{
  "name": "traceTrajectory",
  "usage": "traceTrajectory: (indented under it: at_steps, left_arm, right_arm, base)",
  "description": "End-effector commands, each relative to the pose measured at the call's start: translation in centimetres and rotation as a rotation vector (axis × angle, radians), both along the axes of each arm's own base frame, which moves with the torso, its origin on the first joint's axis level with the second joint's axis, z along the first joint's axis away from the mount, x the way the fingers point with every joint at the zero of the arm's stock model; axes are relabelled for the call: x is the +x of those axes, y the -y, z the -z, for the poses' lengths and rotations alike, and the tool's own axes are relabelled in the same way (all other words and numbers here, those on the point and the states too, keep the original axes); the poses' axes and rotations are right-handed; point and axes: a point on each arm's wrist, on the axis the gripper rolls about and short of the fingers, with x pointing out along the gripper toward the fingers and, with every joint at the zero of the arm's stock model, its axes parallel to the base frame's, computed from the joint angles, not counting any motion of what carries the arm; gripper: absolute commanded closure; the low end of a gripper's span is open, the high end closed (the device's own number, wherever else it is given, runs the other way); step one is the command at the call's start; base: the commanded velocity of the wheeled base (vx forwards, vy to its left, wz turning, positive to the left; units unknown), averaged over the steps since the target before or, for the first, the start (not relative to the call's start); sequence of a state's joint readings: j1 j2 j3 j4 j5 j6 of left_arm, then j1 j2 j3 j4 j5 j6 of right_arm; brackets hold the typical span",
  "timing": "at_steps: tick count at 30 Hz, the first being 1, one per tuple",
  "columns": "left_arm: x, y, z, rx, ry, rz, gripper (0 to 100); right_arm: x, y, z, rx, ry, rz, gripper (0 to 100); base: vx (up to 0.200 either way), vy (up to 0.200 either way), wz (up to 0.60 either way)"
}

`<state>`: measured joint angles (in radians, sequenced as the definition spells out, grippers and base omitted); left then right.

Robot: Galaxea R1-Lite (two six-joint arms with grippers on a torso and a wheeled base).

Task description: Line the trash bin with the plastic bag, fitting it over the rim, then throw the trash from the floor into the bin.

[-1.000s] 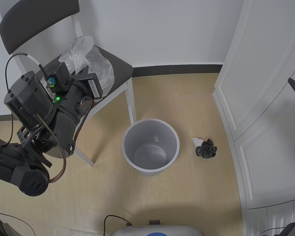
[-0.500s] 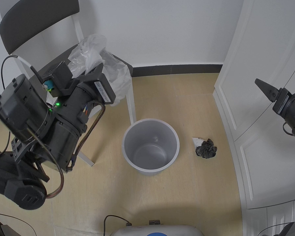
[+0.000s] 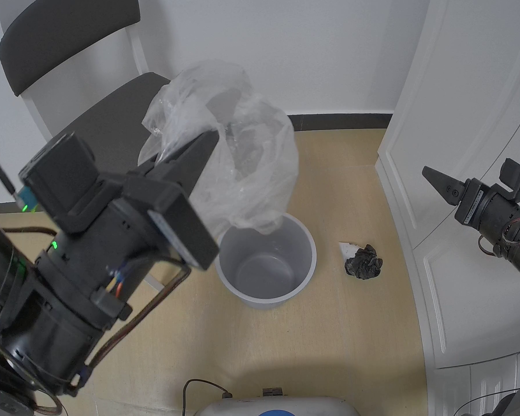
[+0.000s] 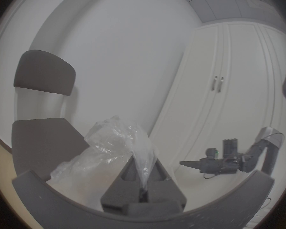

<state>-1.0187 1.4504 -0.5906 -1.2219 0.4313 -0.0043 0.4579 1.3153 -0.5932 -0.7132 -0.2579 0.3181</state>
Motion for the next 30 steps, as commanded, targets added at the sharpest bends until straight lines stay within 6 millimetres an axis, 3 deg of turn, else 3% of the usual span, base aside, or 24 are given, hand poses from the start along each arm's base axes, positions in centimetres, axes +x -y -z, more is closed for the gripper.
traceTrajectory:
  at_steps: [1,20,30]
  left_arm:
    - [-1.7,-1.5,-0.1,0.0,0.018,0.068,100]
    - [-3.6,-3.2,1.3,0.036,0.041,0.37,100]
    - [-3.9,-3.1,1.3,0.035,0.041,0.385,100]
  right_arm:
    - [0.4,-0.1,0.7,-0.013,-0.026,0.001,0]
    - [0.2,-0.8,1.2,-0.012,-0.048,-0.03,0]
    - [-1.0,-1.9,3.6,-0.076,-0.122,-0.126,0]
  base:
    - [0.0,0.0,0.0]
    - [0.0,0.0,0.0]
    - [0.0,0.0,0.0]
